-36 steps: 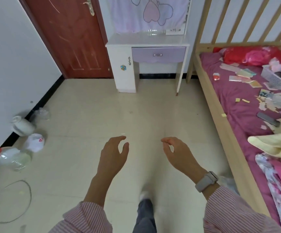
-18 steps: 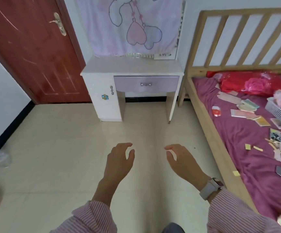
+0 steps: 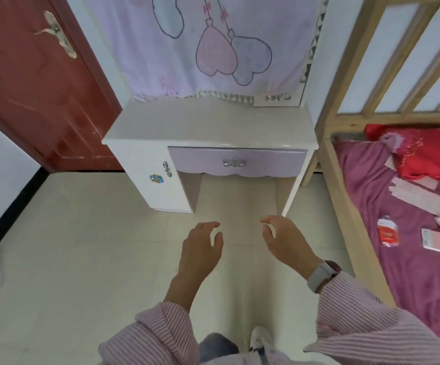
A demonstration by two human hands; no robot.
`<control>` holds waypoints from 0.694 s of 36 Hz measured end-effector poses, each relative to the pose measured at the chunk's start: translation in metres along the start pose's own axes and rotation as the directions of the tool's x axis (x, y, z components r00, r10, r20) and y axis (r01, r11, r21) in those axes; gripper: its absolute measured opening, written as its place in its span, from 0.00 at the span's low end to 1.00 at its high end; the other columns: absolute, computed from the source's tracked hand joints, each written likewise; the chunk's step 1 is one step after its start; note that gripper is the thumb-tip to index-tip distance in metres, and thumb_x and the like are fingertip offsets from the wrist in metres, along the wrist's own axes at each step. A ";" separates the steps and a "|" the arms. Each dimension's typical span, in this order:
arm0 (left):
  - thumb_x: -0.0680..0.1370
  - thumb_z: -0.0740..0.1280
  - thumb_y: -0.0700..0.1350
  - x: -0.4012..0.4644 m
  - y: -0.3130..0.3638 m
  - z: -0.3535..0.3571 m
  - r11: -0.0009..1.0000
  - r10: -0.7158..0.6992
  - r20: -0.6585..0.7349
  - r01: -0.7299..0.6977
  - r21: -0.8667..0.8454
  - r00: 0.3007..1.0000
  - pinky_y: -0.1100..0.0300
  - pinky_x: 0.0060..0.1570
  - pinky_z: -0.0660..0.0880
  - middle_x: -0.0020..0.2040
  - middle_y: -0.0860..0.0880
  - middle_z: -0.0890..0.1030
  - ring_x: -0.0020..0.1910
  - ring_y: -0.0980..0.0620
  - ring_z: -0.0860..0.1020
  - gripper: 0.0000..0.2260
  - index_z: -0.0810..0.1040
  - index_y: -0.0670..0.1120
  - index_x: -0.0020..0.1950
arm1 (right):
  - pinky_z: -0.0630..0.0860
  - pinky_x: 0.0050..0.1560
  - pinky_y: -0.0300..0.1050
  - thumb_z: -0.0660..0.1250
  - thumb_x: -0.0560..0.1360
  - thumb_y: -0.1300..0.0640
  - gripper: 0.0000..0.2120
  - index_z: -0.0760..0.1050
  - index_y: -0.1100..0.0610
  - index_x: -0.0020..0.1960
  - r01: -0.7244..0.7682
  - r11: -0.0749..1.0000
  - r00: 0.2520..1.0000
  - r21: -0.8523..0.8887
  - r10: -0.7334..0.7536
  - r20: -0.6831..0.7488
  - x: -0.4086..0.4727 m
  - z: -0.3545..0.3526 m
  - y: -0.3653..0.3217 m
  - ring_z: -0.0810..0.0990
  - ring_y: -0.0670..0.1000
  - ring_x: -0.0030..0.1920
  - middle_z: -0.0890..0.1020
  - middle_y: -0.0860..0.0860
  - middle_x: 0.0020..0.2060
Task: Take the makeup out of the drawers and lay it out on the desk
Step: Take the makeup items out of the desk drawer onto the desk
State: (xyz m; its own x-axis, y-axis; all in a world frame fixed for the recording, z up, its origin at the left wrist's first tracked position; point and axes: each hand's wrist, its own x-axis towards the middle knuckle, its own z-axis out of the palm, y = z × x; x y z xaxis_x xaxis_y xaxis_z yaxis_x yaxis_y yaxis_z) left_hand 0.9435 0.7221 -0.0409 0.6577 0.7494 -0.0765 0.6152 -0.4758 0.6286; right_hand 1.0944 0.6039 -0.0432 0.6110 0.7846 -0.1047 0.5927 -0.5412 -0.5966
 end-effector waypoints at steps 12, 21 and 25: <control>0.79 0.61 0.42 0.217 -0.066 0.002 0.995 -0.091 0.004 0.091 0.040 0.996 0.57 0.61 0.65 0.62 0.47 0.76 0.61 0.47 0.73 0.13 0.74 0.45 0.63 | 0.69 0.62 0.45 0.57 0.78 0.60 0.14 0.73 0.58 0.62 -0.021 1.000 0.995 0.000 0.021 0.094 0.219 0.041 -0.003 0.73 0.52 0.60 0.77 0.52 0.59; 0.75 0.66 0.40 0.395 -0.097 0.031 0.976 0.105 0.085 -0.119 0.181 0.991 0.43 0.57 0.71 0.62 0.42 0.74 0.62 0.40 0.71 0.16 0.74 0.42 0.63 | 0.71 0.55 0.46 0.57 0.77 0.62 0.16 0.71 0.58 0.65 -0.147 0.984 0.988 -0.099 0.152 0.040 0.345 0.083 0.022 0.74 0.54 0.58 0.77 0.53 0.59; 0.73 0.64 0.48 0.450 -0.114 0.058 0.919 0.188 0.124 -0.219 0.328 0.974 0.36 0.62 0.66 0.67 0.41 0.69 0.68 0.38 0.64 0.23 0.68 0.47 0.68 | 0.72 0.55 0.48 0.59 0.75 0.64 0.19 0.70 0.60 0.65 -0.184 0.971 0.978 -0.154 0.196 0.068 0.385 0.111 0.046 0.75 0.56 0.59 0.76 0.55 0.61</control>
State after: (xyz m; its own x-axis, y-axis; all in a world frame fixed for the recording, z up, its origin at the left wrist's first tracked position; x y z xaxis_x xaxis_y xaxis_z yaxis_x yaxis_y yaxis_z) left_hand 1.1946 1.0864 -0.1922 0.8104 0.5835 -0.0525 0.5638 -0.7524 0.3407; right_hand 1.2987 0.9145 -0.1991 0.6782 0.6822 -0.2731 0.5440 -0.7160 -0.4375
